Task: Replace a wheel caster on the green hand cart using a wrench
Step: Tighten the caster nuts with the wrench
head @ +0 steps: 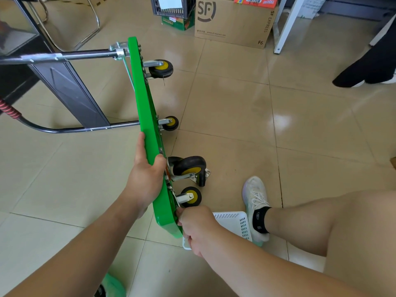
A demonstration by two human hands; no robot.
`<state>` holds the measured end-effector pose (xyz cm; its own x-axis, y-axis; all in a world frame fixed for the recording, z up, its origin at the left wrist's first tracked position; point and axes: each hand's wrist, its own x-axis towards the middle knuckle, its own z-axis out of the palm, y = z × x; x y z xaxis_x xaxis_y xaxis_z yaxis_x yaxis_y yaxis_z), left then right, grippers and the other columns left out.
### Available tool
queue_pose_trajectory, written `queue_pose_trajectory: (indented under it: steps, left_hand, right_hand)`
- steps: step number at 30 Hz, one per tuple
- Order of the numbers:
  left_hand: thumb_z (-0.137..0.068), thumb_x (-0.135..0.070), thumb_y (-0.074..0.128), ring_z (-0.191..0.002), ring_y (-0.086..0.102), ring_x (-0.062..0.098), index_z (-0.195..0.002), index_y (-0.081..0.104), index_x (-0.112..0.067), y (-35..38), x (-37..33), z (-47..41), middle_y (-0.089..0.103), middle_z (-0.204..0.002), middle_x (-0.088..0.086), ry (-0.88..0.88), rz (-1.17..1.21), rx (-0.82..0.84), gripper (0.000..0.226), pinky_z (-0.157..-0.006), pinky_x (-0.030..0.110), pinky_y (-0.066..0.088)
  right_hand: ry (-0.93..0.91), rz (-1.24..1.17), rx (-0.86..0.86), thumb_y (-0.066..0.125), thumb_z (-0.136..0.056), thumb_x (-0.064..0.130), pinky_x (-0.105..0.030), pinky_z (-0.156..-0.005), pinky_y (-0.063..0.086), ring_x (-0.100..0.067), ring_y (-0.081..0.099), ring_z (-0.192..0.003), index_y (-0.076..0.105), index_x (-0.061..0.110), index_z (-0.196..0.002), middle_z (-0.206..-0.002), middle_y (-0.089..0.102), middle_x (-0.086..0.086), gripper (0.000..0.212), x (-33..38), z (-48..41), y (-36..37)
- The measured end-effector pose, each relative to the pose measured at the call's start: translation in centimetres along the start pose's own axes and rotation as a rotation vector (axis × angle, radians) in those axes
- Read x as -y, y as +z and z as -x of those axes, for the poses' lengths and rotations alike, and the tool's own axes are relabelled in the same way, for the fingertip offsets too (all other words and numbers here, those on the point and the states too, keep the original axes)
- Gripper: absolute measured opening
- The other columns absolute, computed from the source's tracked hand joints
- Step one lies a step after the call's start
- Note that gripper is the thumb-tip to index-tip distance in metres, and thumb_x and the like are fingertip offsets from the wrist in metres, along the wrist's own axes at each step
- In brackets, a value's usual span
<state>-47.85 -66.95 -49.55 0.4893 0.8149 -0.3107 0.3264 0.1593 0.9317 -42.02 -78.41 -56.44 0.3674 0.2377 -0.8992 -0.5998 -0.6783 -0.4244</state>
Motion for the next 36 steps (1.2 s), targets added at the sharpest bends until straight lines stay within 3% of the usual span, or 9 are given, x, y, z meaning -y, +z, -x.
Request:
queue_pose_trajectory:
  steps: [2,5,13,19,23,25,28,32,36]
  left_hand:
    - [-0.101,-0.032,0.046,-0.108,0.067,0.031,-0.152,0.01,-0.063,0.0,0.0,-0.1,0.061,-0.131,-0.013,0.009,0.0,-0.003,0.069,-0.09,0.059,0.059]
    - [-0.105,-0.03,0.045,-0.108,0.067,0.031,-0.153,0.009,-0.061,0.1,0.1,0.0,0.059,-0.133,-0.011,0.016,-0.005,-0.008,0.069,-0.091,0.059,0.058]
    - [-0.106,-0.028,0.045,-0.109,0.066,0.028,-0.153,0.009,-0.061,0.1,0.2,0.1,0.055,-0.141,-0.008,0.019,-0.008,-0.01,0.068,-0.093,0.057,0.058]
    - [-0.107,-0.027,0.045,-0.108,0.067,0.031,-0.156,0.007,-0.057,0.1,0.0,0.4,0.056,-0.137,-0.009,0.008,0.001,-0.011,0.069,-0.091,0.057,0.059]
    - [-0.107,-0.027,0.045,-0.108,0.067,0.032,-0.156,0.007,-0.056,0.2,-0.1,0.4,0.057,-0.133,-0.009,0.011,-0.011,-0.018,0.069,-0.091,0.058,0.058]
    - [-0.108,-0.027,0.045,-0.108,0.066,0.032,-0.157,0.006,-0.056,0.2,0.0,0.4,0.055,-0.137,-0.009,0.01,-0.014,-0.011,0.069,-0.09,0.056,0.059]
    - [-0.108,-0.027,0.044,-0.108,0.066,0.03,-0.157,0.005,-0.056,0.1,-0.1,0.6,0.054,-0.141,-0.009,0.016,-0.025,-0.012,0.07,-0.091,0.053,0.059]
    - [-0.107,-0.027,0.045,-0.109,0.066,0.028,-0.156,0.005,-0.057,0.1,0.1,0.4,0.054,-0.141,-0.01,0.015,-0.017,-0.009,0.07,-0.093,0.053,0.058]
    - [-0.107,-0.028,0.045,-0.11,0.066,0.027,-0.155,0.006,-0.06,0.1,0.1,0.4,0.056,-0.139,-0.01,0.007,-0.01,-0.009,0.069,-0.095,0.055,0.057]
  right_hand:
    - [-0.15,0.05,0.074,0.064,-0.089,0.023,-0.025,-0.053,0.04,-0.014,0.047,-0.062,0.06,0.018,-0.087,-0.08,0.056,-0.002,0.007,-0.2,0.3,-0.6]
    - [-0.209,0.067,0.107,0.063,-0.089,0.018,-0.024,-0.053,0.042,-0.012,0.049,-0.06,0.059,0.018,-0.083,-0.076,0.056,0.0,0.007,-0.4,0.7,-1.2]
    - [-0.195,0.07,0.101,0.065,-0.088,0.023,-0.024,-0.054,0.042,-0.012,0.049,-0.061,0.061,0.018,-0.083,-0.074,0.056,0.001,0.008,-0.5,1.0,-1.2]
    - [0.111,0.021,-0.037,0.073,-0.088,0.042,-0.027,-0.051,0.032,-0.016,0.041,-0.065,0.068,0.012,-0.107,-0.084,0.058,-0.003,0.036,0.1,-0.7,0.6]
    - [-0.035,0.047,0.073,0.06,-0.096,0.025,-0.025,-0.05,0.034,-0.014,0.04,-0.058,0.058,0.018,-0.09,-0.075,0.051,-0.001,0.009,0.0,-0.4,-0.4]
    - [-0.061,0.05,0.08,0.066,-0.091,0.025,-0.025,-0.049,0.034,-0.014,0.04,-0.057,0.06,0.017,-0.088,-0.074,0.051,-0.001,0.011,-0.2,-0.4,-0.6]
    - [0.117,0.043,-0.004,0.073,-0.088,0.038,-0.028,-0.048,0.029,-0.015,0.032,-0.058,0.063,0.016,-0.099,-0.077,0.049,-0.003,0.026,0.4,-0.4,0.0]
    - [0.118,0.048,-0.019,0.076,-0.084,0.042,-0.028,-0.046,0.028,-0.015,0.032,-0.056,0.069,0.013,-0.104,-0.075,0.05,-0.001,0.035,0.4,-0.1,0.1]
    - [-0.012,0.045,0.059,0.069,-0.092,0.033,-0.024,-0.042,0.024,-0.013,0.033,-0.055,0.074,0.019,-0.105,-0.071,0.049,-0.001,0.02,0.1,1.7,-1.1]
